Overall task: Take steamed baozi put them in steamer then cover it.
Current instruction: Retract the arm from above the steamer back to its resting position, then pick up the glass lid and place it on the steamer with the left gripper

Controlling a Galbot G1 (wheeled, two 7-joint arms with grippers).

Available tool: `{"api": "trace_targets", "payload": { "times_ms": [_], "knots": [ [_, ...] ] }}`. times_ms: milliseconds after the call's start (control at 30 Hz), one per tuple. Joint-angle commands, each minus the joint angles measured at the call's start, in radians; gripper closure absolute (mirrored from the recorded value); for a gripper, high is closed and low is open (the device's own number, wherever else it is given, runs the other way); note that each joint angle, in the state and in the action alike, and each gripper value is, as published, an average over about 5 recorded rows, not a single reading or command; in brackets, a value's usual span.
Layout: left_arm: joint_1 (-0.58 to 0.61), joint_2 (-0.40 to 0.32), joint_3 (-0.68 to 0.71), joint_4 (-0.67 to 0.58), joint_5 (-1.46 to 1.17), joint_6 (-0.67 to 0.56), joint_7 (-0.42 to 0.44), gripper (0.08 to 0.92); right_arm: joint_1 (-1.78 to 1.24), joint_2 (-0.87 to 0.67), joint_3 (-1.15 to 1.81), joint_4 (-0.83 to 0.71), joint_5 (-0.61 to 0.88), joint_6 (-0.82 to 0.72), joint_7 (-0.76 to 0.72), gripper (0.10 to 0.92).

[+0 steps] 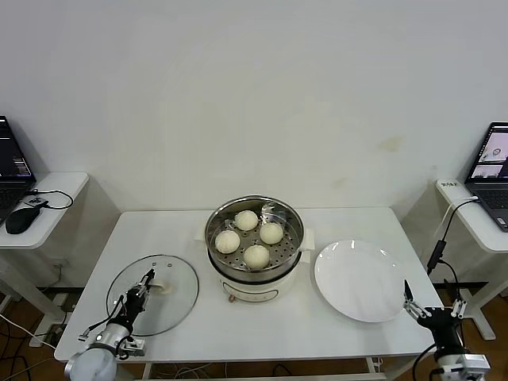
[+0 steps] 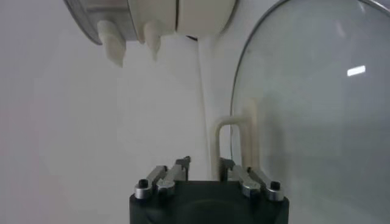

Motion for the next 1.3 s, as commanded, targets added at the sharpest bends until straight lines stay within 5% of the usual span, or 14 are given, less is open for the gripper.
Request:
{"api": "trace_targets", "payload": {
  "times_ms": [33, 267, 567, 867, 1067, 1300],
  "knots": [
    [0.040, 0.013, -0.030, -0.080, -0.026, 0.006, -0.039, 0.833, -0.001, 0.001, -0.005, 0.002, -0.006, 0.002, 0.000, 0.203],
    [0.179, 0.056, -0.089, -0.288, -0.104, 0.139, -0.008, 0.866, 0.003, 0.000, -0.021, 0.001, -0.018, 0.004, -0.002, 0.202],
    [0.229, 0.116, -0.107, -0.552, -0.268, 0.378, 0.192, 0.866, 0.008, 0.002, -0.056, -0.002, -0.053, 0.016, -0.002, 0.202],
    [0.081, 0.206, -0.002, -0.718, -0.400, 0.541, 0.333, 0.866, 0.012, 0.026, -0.127, -0.041, -0.137, 0.056, 0.013, 0.202],
    [-0.032, 0.284, 0.181, -0.709, -0.466, 0.624, 0.337, 0.866, 0.029, 0.064, -0.157, -0.078, -0.260, 0.105, 0.039, 0.203],
    [-0.225, 0.249, 0.406, -0.668, -0.431, 0.745, 0.424, 0.866, 0.052, 0.127, -0.174, -0.107, -0.357, 0.132, 0.074, 0.203]
  ]
}}
